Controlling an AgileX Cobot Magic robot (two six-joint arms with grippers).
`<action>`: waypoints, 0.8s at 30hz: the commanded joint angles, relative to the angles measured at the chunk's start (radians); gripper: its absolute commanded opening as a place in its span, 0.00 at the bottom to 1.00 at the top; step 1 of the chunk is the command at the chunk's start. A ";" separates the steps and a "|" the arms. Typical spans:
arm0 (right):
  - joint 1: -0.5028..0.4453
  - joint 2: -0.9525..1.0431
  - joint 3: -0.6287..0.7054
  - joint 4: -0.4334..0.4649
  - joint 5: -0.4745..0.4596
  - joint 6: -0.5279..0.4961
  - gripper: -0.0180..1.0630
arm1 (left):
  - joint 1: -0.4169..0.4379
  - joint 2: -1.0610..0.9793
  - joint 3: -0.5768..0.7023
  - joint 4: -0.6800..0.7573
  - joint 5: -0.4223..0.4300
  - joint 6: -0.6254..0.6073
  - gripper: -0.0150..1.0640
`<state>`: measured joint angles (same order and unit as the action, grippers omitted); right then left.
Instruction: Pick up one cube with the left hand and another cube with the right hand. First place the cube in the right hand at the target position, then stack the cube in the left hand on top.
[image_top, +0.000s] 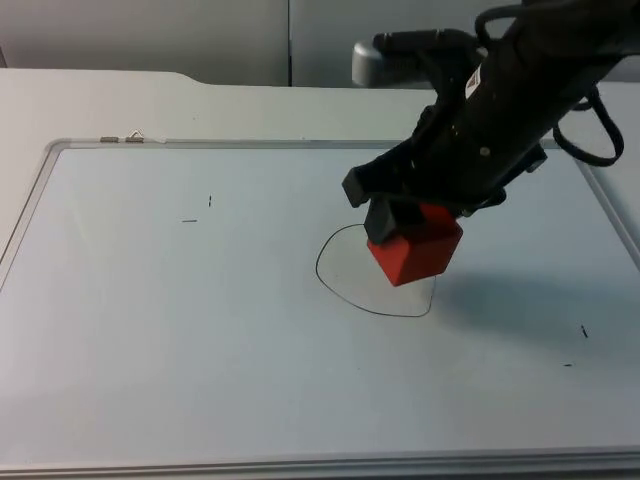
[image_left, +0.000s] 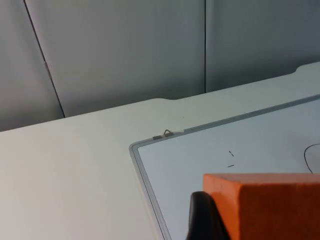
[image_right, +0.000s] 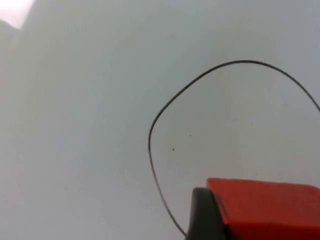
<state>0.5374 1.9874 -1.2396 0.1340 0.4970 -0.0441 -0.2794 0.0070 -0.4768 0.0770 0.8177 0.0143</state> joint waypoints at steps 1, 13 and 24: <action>0.006 0.013 -0.010 -0.007 -0.048 0.017 0.01 | -0.005 -0.007 0.002 0.007 -0.025 -0.022 0.01; 0.006 0.072 -0.010 -0.005 -0.113 0.021 0.01 | -0.005 -0.007 0.002 0.007 -0.027 -0.022 0.01; 0.006 0.084 -0.010 -0.009 -0.134 0.018 0.01 | -0.005 -0.007 0.002 0.005 -0.026 -0.022 0.01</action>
<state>0.5374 2.0658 -1.2396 0.1296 0.3775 -0.0201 -0.2794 0.0063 -0.4768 0.0828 0.8161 0.0000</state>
